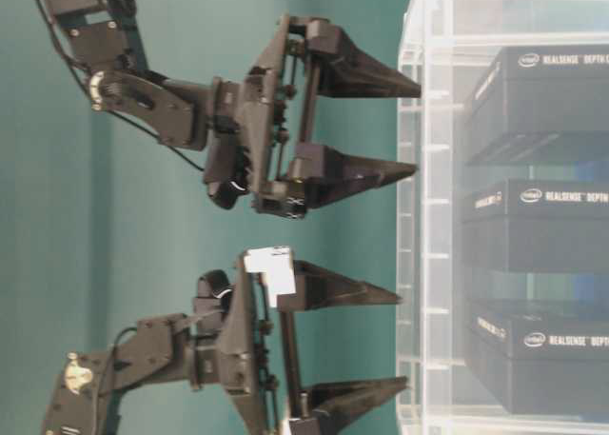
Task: Take the box out of the case with both arms.
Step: 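Lower both grippers into the case around the left and right boxes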
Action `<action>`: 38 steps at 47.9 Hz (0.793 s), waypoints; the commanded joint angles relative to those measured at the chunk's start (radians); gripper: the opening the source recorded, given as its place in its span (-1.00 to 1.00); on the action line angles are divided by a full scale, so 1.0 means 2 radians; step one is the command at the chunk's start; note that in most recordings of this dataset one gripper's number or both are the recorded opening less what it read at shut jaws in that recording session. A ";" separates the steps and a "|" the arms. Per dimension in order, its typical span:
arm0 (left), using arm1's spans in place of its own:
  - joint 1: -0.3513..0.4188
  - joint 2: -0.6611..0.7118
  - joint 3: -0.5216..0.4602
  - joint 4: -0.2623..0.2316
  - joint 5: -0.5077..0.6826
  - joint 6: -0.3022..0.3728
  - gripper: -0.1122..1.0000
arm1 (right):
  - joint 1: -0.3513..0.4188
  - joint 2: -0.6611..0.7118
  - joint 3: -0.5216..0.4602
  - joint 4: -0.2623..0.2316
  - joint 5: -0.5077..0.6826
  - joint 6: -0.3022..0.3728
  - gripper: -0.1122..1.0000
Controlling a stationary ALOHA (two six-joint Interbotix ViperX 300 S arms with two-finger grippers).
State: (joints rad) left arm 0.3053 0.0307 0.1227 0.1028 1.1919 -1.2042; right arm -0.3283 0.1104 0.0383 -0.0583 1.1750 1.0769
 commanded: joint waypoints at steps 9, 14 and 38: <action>0.001 -0.001 0.028 0.002 -0.038 -0.009 0.85 | 0.002 0.001 0.017 -0.005 -0.035 0.005 0.92; 0.000 0.002 0.043 0.002 -0.058 -0.012 0.85 | 0.001 0.006 0.024 -0.009 -0.039 0.005 0.92; 0.000 0.032 0.059 -0.002 -0.081 -0.011 0.85 | 0.001 0.017 0.061 -0.012 -0.070 0.020 0.92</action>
State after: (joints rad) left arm 0.3007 0.0951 0.2393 0.0982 1.0262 -1.2318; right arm -0.3206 0.1565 0.1519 -0.0782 1.0339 1.1213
